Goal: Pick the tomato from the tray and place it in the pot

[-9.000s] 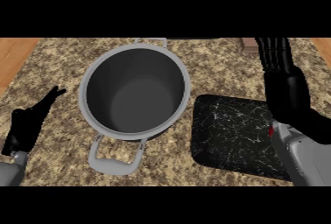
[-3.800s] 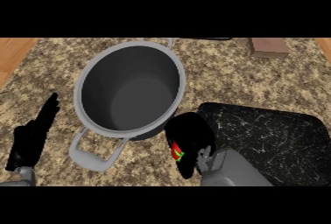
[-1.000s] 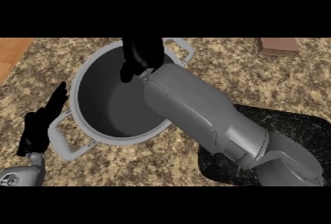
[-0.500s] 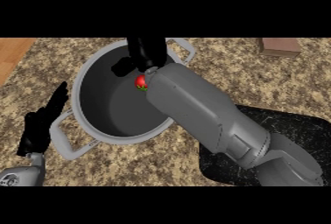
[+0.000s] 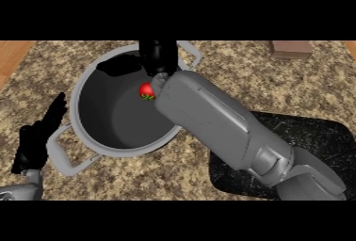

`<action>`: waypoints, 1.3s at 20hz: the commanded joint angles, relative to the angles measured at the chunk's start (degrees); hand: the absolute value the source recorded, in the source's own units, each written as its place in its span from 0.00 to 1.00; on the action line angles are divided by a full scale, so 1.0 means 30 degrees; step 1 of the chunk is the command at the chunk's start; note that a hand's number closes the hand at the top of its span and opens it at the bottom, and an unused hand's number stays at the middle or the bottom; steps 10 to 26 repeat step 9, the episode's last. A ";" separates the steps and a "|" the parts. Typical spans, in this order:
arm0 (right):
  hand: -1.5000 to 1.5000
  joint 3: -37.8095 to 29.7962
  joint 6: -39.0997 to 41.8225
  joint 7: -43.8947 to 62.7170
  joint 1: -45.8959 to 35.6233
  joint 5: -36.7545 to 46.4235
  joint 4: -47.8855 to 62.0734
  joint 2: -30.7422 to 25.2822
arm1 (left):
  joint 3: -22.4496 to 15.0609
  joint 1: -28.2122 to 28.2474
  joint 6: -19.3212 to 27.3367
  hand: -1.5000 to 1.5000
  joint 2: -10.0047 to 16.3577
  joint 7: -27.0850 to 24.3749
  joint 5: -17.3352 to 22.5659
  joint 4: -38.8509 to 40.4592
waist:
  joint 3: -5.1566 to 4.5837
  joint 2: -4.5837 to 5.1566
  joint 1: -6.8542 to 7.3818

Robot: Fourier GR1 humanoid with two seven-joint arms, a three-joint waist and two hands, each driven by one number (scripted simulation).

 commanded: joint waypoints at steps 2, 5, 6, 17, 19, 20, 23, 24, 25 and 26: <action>0.00 -0.0630 0.1025 -0.1948 0.1962 -0.1952 -0.1642 0.0001 | 0.0755 0.1750 -0.0147 0.50 0.0164 -0.1533 0.0255 0.0243 | 0.0009 -0.0232 -0.0915; 0.00 -0.1045 0.1974 -0.3090 0.3771 -0.1815 -0.2835 0.0001 | 0.0247 0.1973 0.0892 0.50 -0.0798 -0.0011 -0.0294 -0.1132 | 0.0024 -0.0313 -0.1254; 0.00 -0.1508 0.2012 -0.3408 0.3371 -0.2044 -0.2480 0.0001 | 0.0759 0.0938 0.0347 0.50 0.0049 -0.0448 -0.0356 0.0293 | 0.0014 -0.0267 -0.1258; 0.00 -0.1090 0.2861 -0.2234 0.6226 -0.1539 -0.6356 -0.1868 | 0.0681 0.2613 0.0585 0.50 -0.0442 -0.0226 -0.0222 -0.1479 | 0.0026 -0.0436 -0.1610; 0.00 -0.1090 0.2861 -0.2234 0.6226 -0.1539 -0.6356 -0.1868 | 0.0681 0.2613 0.0585 0.50 -0.0442 -0.0226 -0.0222 -0.1479 | 0.0026 -0.0436 -0.1610; 0.00 -0.1090 0.2861 -0.2234 0.6226 -0.1539 -0.6356 -0.1868 | 0.0681 0.2613 0.0585 0.50 -0.0442 -0.0226 -0.0222 -0.1479 | 0.0026 -0.0436 -0.1610; 0.00 -0.1090 0.2861 -0.2234 0.6226 -0.1539 -0.6356 -0.1868 | 0.0681 0.2613 0.0585 0.50 -0.0442 -0.0226 -0.0222 -0.1479 | 0.0026 -0.0436 -0.1610; 0.00 -0.1090 0.2861 -0.2234 0.6226 -0.1539 -0.6356 -0.1868 | 0.0681 0.2613 0.0585 0.50 -0.0442 -0.0226 -0.0222 -0.1479 | 0.0026 -0.0436 -0.1610; 0.00 -0.1090 0.2861 -0.2234 0.6226 -0.1539 -0.6356 -0.1868 | 0.0681 0.2613 0.0585 0.50 -0.0442 -0.0226 -0.0222 -0.1479 | 0.0026 -0.0436 -0.1610; 0.00 -0.1090 0.2861 -0.2234 0.6226 -0.1539 -0.6356 -0.1868 | 0.0681 0.2613 0.0585 0.50 -0.0442 -0.0226 -0.0222 -0.1479 | 0.0026 -0.0436 -0.1610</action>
